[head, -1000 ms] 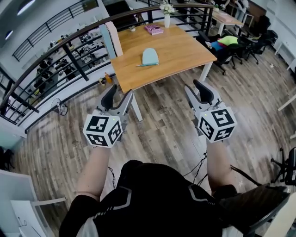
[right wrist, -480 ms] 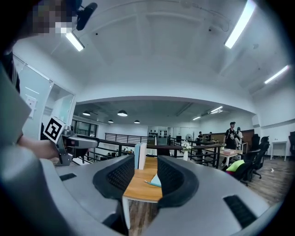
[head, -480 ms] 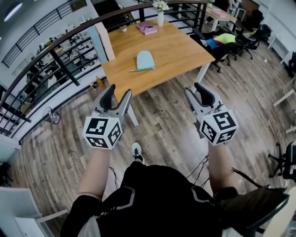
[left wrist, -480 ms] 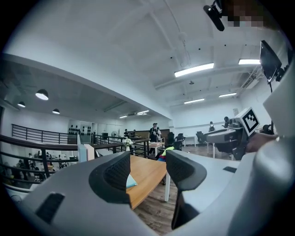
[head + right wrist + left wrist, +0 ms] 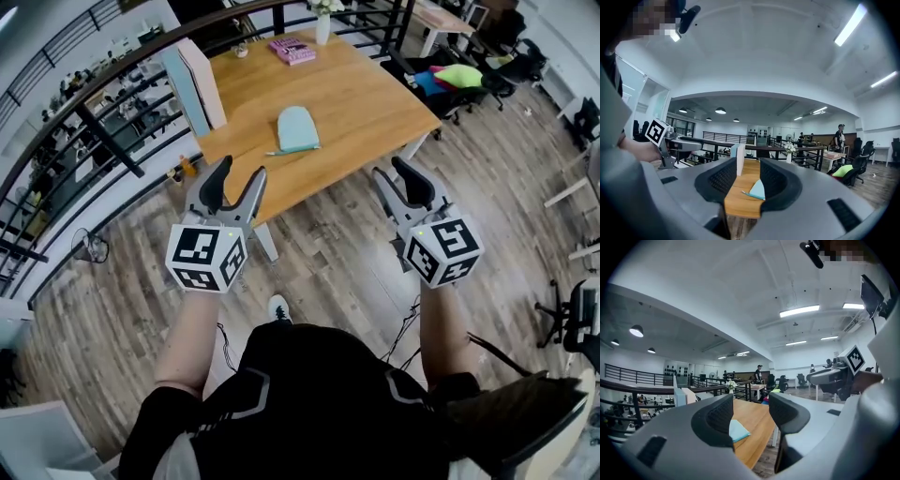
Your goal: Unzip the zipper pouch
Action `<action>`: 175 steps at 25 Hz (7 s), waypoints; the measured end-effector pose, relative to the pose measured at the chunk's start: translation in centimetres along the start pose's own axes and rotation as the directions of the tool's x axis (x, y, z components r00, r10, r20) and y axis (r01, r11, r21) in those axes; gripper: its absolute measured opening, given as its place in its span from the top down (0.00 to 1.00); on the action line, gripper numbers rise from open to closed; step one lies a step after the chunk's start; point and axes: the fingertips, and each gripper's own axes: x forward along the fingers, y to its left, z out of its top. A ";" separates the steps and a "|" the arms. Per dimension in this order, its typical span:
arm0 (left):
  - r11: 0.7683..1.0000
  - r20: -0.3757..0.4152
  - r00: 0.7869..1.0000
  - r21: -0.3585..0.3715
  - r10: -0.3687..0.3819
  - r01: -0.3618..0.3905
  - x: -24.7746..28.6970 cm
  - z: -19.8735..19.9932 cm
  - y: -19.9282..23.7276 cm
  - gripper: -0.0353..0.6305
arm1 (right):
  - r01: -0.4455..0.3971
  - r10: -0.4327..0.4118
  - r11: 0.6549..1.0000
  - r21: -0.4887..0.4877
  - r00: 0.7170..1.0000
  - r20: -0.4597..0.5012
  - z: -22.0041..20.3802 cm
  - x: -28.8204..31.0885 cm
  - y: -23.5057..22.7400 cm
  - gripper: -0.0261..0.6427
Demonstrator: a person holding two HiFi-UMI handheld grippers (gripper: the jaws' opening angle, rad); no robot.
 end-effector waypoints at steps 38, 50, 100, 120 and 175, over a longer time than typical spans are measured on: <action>0.985 -0.086 0.982 -0.040 0.167 -0.171 15.4 -2.5 13.5 0.58 | -0.258 0.257 0.965 -0.037 0.966 -0.032 -0.4 26.6 -8.9 0.72; 0.964 -0.129 0.958 -0.049 0.255 -0.263 22.3 -4.2 12.4 0.62 | -0.424 0.421 0.904 -0.061 0.905 -0.058 -2.5 32.3 -14.4 0.72; 0.860 -0.527 0.840 -0.364 0.127 -0.358 27.9 -33.3 4.2 0.67 | -0.950 0.683 0.312 0.025 0.206 -0.701 -40.2 38.1 -8.6 0.75; 0.896 -0.505 0.858 -0.334 0.093 -0.293 28.4 -31.0 3.4 0.70 | -0.786 0.855 0.409 0.464 0.152 -0.496 -35.3 38.3 -7.1 0.86; 0.979 -0.221 0.963 0.099 -0.155 0.180 25.7 -11.4 4.3 0.89 | -0.590 0.884 0.393 0.705 0.452 -0.115 -12.4 31.7 -2.3 0.88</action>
